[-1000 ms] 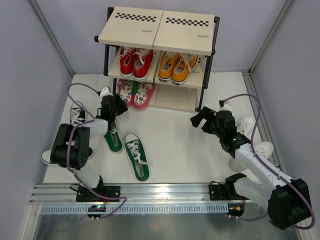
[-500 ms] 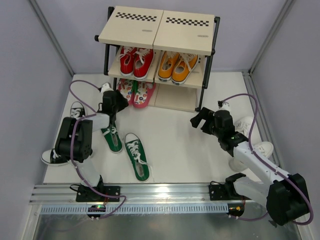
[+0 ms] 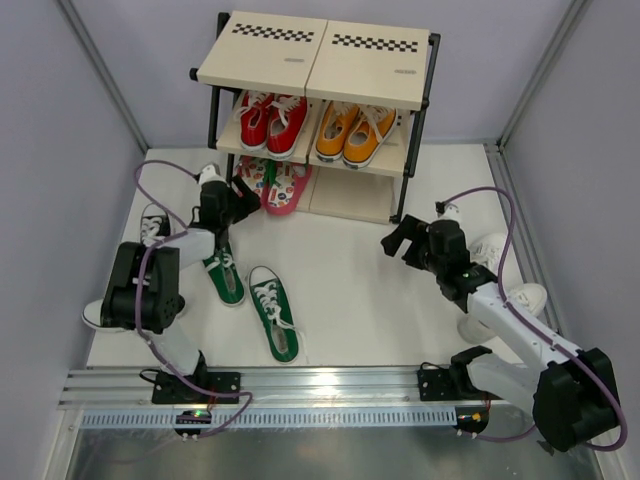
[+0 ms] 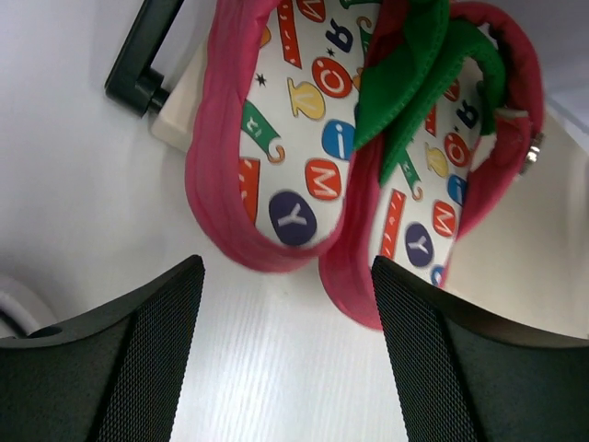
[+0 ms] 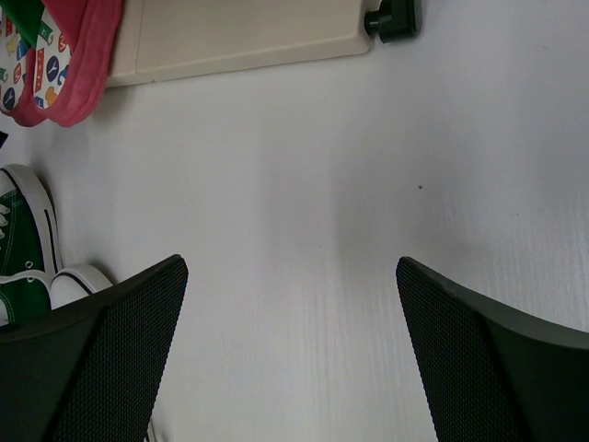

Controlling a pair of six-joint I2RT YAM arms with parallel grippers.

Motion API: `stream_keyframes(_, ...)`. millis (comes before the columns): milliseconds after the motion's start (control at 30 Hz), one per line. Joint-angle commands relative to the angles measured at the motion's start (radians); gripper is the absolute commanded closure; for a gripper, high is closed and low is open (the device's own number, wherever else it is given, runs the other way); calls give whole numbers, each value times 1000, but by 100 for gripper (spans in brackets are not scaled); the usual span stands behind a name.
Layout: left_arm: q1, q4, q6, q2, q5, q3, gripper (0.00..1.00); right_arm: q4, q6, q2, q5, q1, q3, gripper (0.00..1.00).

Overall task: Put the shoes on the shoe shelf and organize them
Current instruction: Adjust the shoe at the shoe shelf, then pick up the shoe at the center of the board.

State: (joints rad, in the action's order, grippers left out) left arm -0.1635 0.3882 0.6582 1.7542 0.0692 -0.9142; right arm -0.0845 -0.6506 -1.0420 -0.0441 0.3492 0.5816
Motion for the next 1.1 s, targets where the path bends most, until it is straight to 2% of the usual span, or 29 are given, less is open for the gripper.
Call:
stream_keyframes(0,2,-21,17,-181,-32,52,23,-32,23,58,-28,-4,41,1)
stream_keyframes(100,4,-118,4,-318,-63,90,23,-93,22,117,-54,-4,44,1)
stream_keyframes(267,-56,-351,-41,-478,-51,72,22,-361,25,166,-196,-4,130,1)
stream_keyframes(333,-138,-479,-87,-533,12,45,23,-456,32,187,-289,-4,161,1)
stream_keyframes(533,-373,-666,-129,-585,86,15,22,-612,16,217,-485,-35,273,0)
stream_keyframes(633,-470,-710,-115,-607,127,50,23,-649,13,178,-494,-107,317,0)
stream_keyframes(767,-524,-664,-48,-679,123,164,23,-606,5,126,-481,-161,288,0)
stream_keyframes(900,-530,-683,-17,-781,130,225,23,-546,14,118,-502,-170,241,0)
stream_keyframes(1067,-531,-778,-52,-877,194,230,23,-433,40,132,-508,-171,167,1)
